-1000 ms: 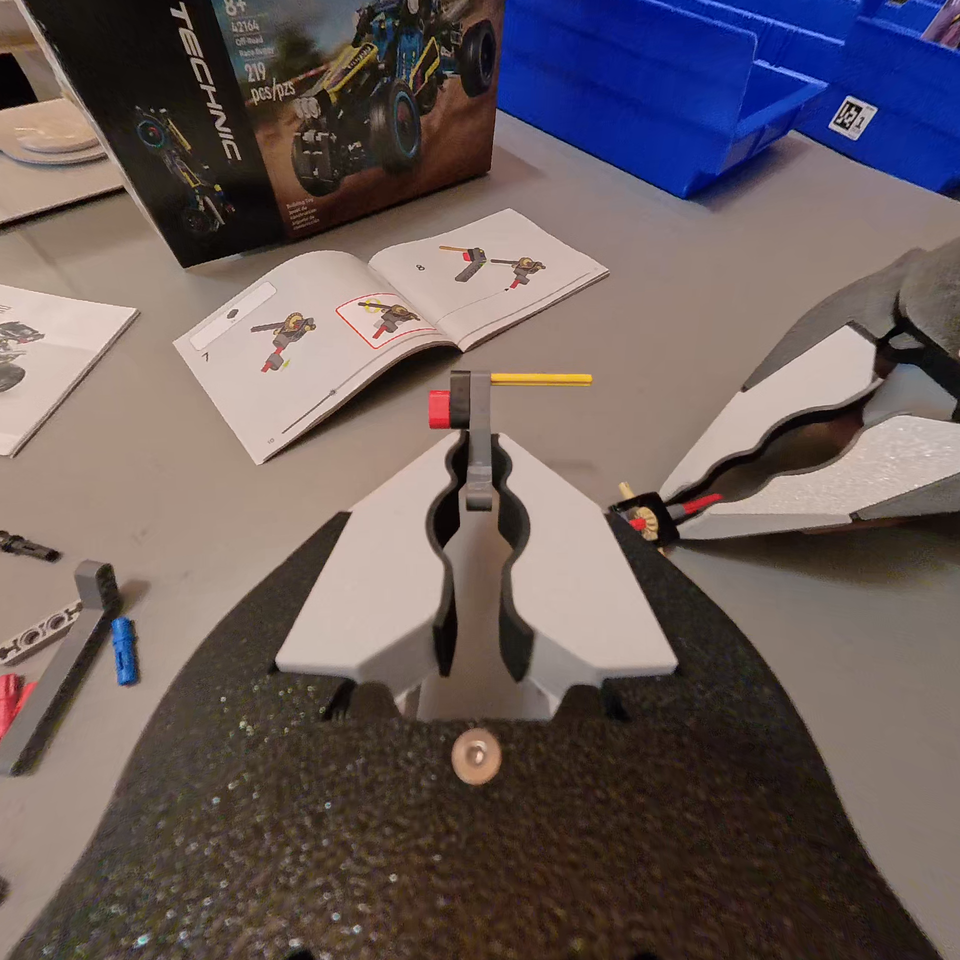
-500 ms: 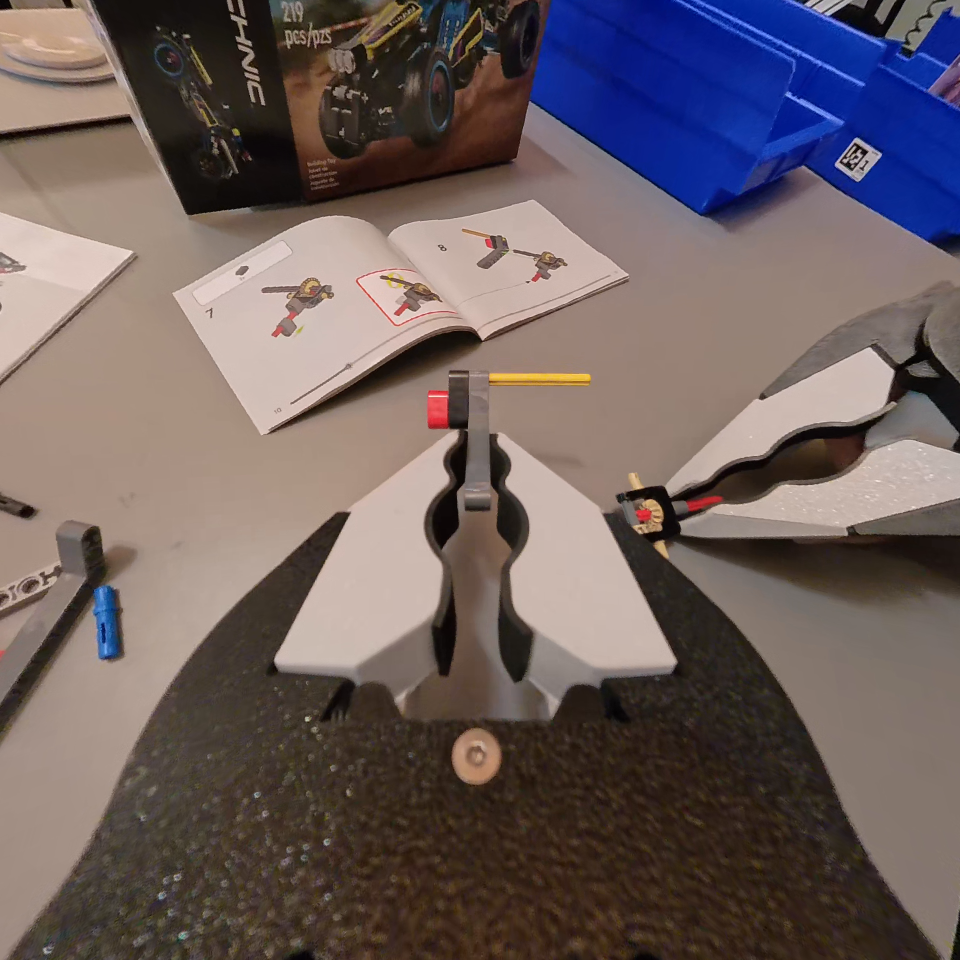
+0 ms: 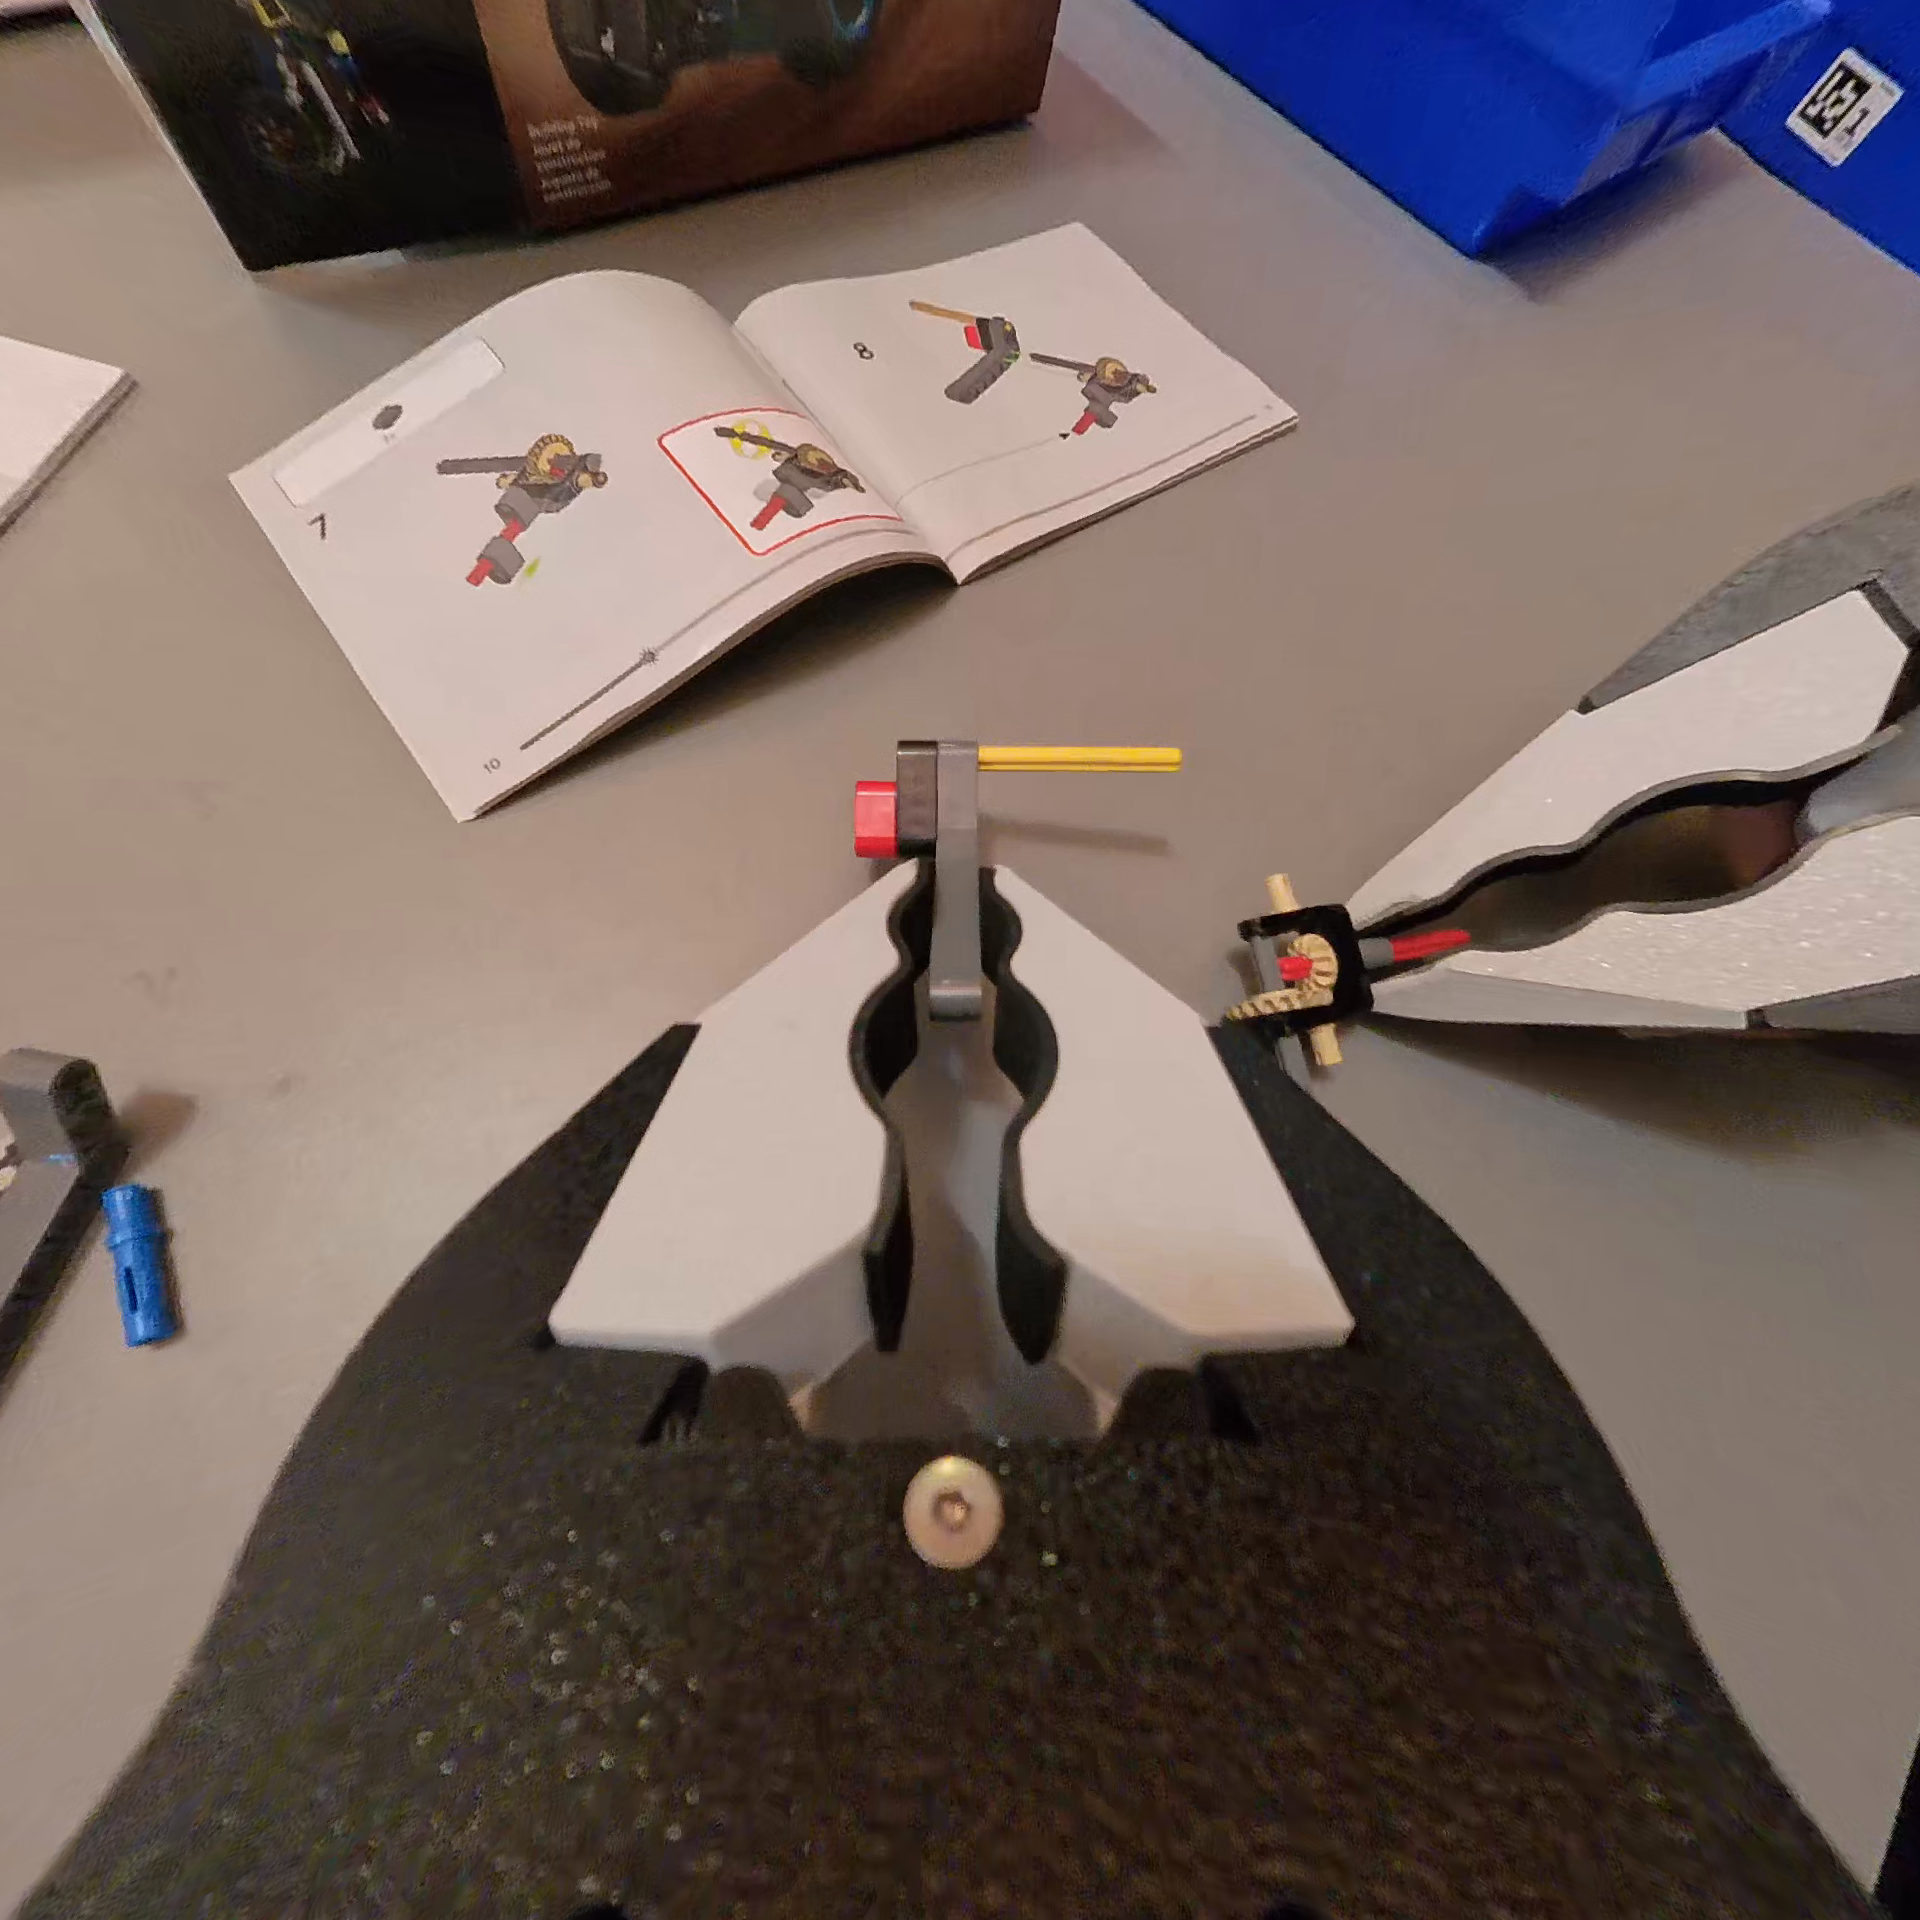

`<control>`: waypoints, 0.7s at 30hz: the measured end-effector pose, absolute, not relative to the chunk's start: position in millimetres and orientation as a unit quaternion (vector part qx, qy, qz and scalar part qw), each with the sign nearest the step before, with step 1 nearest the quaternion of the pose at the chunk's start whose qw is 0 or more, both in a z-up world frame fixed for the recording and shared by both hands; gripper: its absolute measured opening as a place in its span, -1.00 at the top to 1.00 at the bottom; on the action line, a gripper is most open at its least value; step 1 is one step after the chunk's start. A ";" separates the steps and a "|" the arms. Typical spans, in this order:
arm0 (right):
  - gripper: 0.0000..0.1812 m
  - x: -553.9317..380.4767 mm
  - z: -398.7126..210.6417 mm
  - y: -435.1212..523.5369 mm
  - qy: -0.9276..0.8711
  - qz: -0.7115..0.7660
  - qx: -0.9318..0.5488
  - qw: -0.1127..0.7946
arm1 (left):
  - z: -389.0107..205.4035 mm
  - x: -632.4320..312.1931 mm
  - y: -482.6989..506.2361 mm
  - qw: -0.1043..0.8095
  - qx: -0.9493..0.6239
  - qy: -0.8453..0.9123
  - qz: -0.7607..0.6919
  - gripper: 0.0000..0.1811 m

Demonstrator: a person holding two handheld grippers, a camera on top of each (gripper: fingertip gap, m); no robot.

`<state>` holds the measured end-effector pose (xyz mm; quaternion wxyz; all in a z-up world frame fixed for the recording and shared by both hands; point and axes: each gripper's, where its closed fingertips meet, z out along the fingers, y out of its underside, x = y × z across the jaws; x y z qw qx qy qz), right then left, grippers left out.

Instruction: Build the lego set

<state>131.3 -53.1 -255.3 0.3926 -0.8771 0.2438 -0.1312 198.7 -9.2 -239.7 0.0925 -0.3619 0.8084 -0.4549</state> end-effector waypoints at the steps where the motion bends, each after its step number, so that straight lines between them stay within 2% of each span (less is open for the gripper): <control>1: 0.94 131.3 -255.4 -53.0 0.245 -0.129 -0.877 0.393 | -240.7 198.1 -9.7 0.088 -0.362 0.810 -0.453 0.93; 9: 0.94 131.9 -255.4 -53.4 0.248 -0.125 -0.876 0.394 | -244.2 197.3 -9.9 0.053 -0.374 0.806 -0.455 0.94; 21: 0.95 148.1 -255.6 -73.4 0.318 -0.157 -0.853 0.382 | -244.4 195.1 -10.9 0.053 -0.369 0.809 -0.454 0.94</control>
